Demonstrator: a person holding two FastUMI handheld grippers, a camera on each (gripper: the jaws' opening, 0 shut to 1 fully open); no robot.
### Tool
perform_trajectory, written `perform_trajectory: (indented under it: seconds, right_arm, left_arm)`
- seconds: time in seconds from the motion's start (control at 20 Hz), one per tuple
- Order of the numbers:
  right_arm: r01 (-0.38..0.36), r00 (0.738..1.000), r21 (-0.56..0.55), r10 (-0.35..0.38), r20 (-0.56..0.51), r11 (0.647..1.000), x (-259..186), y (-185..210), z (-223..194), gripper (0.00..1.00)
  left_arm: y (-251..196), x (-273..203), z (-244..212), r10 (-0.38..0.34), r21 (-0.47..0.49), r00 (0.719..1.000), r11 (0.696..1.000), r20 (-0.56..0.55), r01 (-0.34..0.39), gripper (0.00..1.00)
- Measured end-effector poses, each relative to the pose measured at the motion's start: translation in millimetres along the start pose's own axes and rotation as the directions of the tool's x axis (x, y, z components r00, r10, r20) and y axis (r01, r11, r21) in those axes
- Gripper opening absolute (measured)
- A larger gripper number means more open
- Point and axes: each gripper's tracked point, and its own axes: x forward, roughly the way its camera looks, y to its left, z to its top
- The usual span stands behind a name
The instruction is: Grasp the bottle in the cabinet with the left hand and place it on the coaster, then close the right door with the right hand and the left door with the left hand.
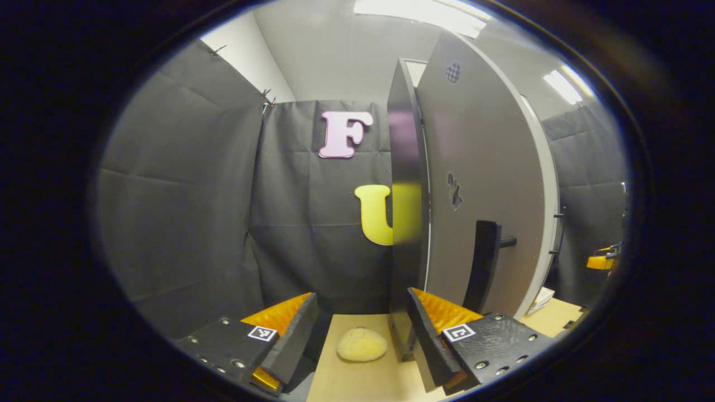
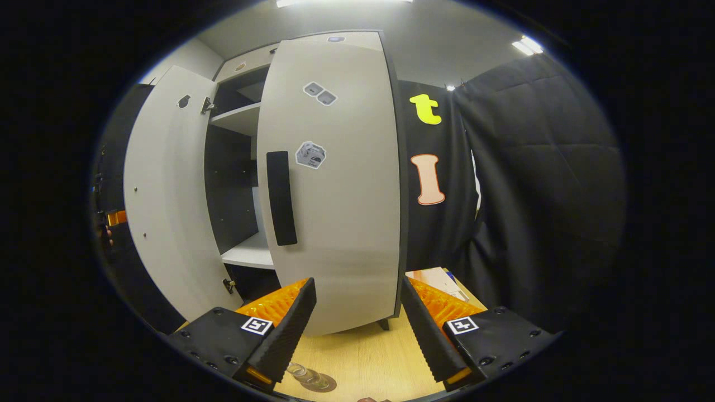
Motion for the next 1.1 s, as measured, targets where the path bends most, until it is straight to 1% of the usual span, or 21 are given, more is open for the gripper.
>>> perform_trajectory:
  seconds: [0.1, 0.25, 0.3, 0.4, 0.5, 0.55, 0.6, 0.65, 0.7, 0.8, 0.85, 0.95, 1.0, 1.05, 1.1]
  right_arm:
    - [0.007, 1.000, 0.004, -0.007, -0.006, 1.000, -2, -2, -2, 0.97]
    - [0.028, 1.000, 0.018, -0.028, -0.002, 0.999, -5, -9, -2, 0.97]
    - [0.036, 0.999, 0.026, -0.035, -0.003, 0.999, -4, -11, -3, 0.97]
    - [0.046, 0.999, 0.045, -0.046, -0.009, 0.998, -5, -15, -5, 0.97]
    - [0.057, 0.998, 0.068, -0.056, -0.018, 0.996, -5, -17, -12, 0.96]
    - [0.059, 0.998, 0.078, -0.057, -0.030, 0.995, -4, -15, -17, 0.96]
    - [0.061, 0.997, 0.085, -0.058, -0.042, 0.995, 1, -12, -29, 0.98]
    - [0.065, 0.997, 0.088, -0.060, -0.056, 0.994, 5, -10, -36, 0.99]
    - [0.065, 0.996, 0.086, -0.059, -0.068, 0.994, 8, -9, -43, 0.99]
    - [0.054, 0.996, 0.075, -0.049, -0.069, 0.996, 10, -6, -46, 0.99]
    - [0.047, 0.997, 0.067, -0.043, -0.067, 0.997, 11, -6, -45, 0.99]
    - [0.035, 0.998, 0.057, -0.031, -0.061, 0.998, 14, -5, -43, 0.99]
    - [0.030, 0.998, 0.058, -0.027, -0.058, 0.998, 15, -6, -43, 0.94]
    - [0.028, 0.998, 0.061, -0.025, -0.058, 0.998, 16, -8, -42, 0.94]
    - [0.029, 0.998, 0.064, -0.025, -0.058, 0.998, 17, -10, -43, 0.94]
  left_arm:
    - [-10, 8, -1, -0.022, -0.017, 1.000, 1.000, 0.005, 0.022, 0.94]
    - [-33, 11, 7, -0.091, -0.028, 0.995, 0.995, 0.029, 0.092, 0.94]
    - [-36, 12, 8, -0.086, -0.011, 0.996, 0.996, 0.030, 0.086, 0.95]
    - [-37, 12, 9, -0.084, 0.007, 0.996, 0.996, 0.025, 0.084, 0.92]
    - [-42, 9, 8, -0.087, -0.001, 0.996, 0.996, 0.023, 0.087, 0.90]
    - [-46, 9, 9, -0.088, 0.001, 0.996, 0.996, 0.022, 0.088, 0.85]
    - [-50, 8, 10, -0.091, 0.007, 0.996, 0.996, 0.022, 0.091, 0.94]
    - [-56, 8, 11, -0.095, 0.012, 0.995, 0.995, 0.024, 0.095, 0.94]
    - [-62, 7, 10, -0.098, 0.011, 0.995, 0.995, 0.028, 0.098, 0.90]
    - [-73, 5, 10, -0.096, 0.012, 0.995, 0.995, 0.031, 0.096, 0.90]
    - [-77, 4, 11, -0.092, 0.020, 0.995, 0.996, 0.032, 0.091, 0.94]
    - [-85, 4, 13, -0.086, 0.024, 0.996, 0.996, 0.033, 0.085, 0.94]
    - [-91, 5, 12, -0.091, 0.021, 0.995, 0.996, 0.033, 0.091, 0.90]
    - [-97, 6, 12, -0.100, 0.016, 0.995, 0.995, 0.031, 0.099, 0.90]
    - [-104, 5, 11, -0.109, 0.013, 0.994, 0.994, 0.029, 0.108, 0.94]
